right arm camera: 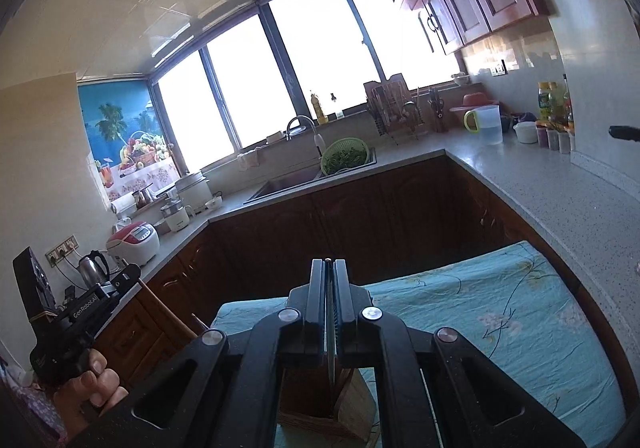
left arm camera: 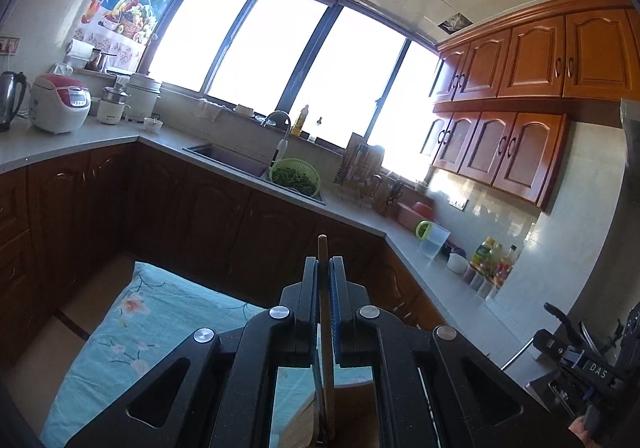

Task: Organize utensils
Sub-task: 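Lower both chopsticks into the wooden holder slots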

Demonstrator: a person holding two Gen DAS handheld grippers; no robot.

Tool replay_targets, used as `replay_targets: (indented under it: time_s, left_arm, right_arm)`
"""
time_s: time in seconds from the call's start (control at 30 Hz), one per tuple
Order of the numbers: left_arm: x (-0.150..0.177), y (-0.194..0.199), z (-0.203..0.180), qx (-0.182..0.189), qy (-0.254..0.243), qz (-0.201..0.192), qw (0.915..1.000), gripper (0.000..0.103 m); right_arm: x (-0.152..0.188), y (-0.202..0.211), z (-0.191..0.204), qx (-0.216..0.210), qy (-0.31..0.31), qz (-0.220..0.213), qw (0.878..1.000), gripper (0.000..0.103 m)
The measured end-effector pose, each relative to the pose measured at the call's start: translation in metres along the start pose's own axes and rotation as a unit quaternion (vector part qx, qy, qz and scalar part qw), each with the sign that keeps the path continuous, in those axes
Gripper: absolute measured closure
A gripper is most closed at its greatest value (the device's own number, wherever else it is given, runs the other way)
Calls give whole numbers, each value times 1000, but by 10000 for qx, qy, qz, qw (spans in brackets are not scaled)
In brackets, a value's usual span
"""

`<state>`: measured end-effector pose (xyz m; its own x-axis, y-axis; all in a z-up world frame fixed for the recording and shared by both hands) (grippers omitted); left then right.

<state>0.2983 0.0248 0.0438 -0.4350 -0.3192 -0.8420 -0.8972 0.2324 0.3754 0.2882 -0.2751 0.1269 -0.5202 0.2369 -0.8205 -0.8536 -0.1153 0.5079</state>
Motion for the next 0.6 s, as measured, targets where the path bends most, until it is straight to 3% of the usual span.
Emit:
replay_targets:
  time_s: [0.3,0.43,0.6]
  left_arm:
    - [58,-29,-8,-45,-232,610,9979,98]
    - [54,-23,-16,-131,-405,619,9972,98]
    - [26,-25,-9,-149,-348,669,9970,98]
  right_arm:
    - [29,-36,-16,69,-191,481,9986,100]
    - [31,-37,-20,94,-232,524,9983,100]
    - [28,-38,-19,101,-212,565,9981,99]
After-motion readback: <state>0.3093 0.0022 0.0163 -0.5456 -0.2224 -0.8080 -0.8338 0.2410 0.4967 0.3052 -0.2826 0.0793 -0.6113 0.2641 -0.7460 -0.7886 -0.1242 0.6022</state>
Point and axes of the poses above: each gripper's, at about its wrist camera, not at the fingertips, and y roughly against the way its jaws point, z to its left, x to its underside, the point moved 2 cm from there along -y, roughly the way its jaws point, and after that the axes turned 9 degrees about z, right-handed, at the moved point
